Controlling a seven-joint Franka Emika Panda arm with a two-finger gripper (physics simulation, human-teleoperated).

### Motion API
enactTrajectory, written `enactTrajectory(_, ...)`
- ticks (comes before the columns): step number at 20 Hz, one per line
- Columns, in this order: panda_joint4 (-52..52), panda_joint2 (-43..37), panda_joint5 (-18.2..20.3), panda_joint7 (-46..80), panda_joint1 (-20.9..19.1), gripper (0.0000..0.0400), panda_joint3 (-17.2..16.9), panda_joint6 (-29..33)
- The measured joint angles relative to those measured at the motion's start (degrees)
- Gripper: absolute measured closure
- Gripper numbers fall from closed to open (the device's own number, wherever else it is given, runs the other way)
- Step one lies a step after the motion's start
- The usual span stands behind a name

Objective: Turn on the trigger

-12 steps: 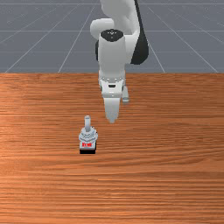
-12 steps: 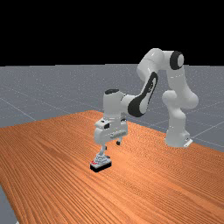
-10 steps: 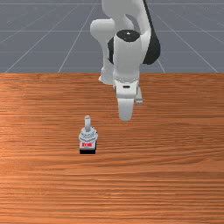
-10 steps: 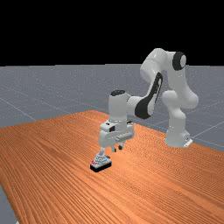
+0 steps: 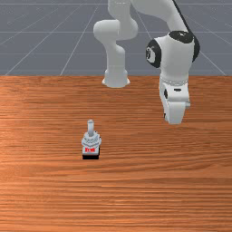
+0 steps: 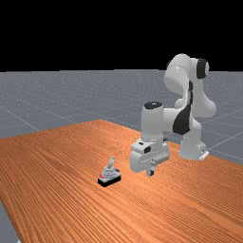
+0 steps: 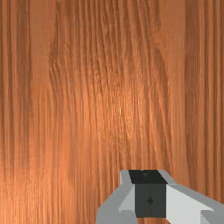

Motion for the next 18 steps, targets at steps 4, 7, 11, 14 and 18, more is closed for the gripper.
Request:
enactTrajectory(4, -0.3, -0.2, 0.1, 0.3, -0.2, 0.0400, -0.2, 0.1)
enactTrajectory(7, -0.1, 0.0, -0.9, 0.1, 0.1, 0.0400, -0.5, -0.2)
enactTrajectory(11, 0.8, 0.8, 0.2, -0.9, -0.4, 0.0400, 0.0, -1.3)
enactTrajectory(14, 0.4, 1.0, -1.7, 0.8, 0.5, 0.0400, -0.9, -0.2)
enactTrajectory(18, 0.1, 1.2, -0.6, -0.7, -0.2, 0.0400, -0.3, 0.5)
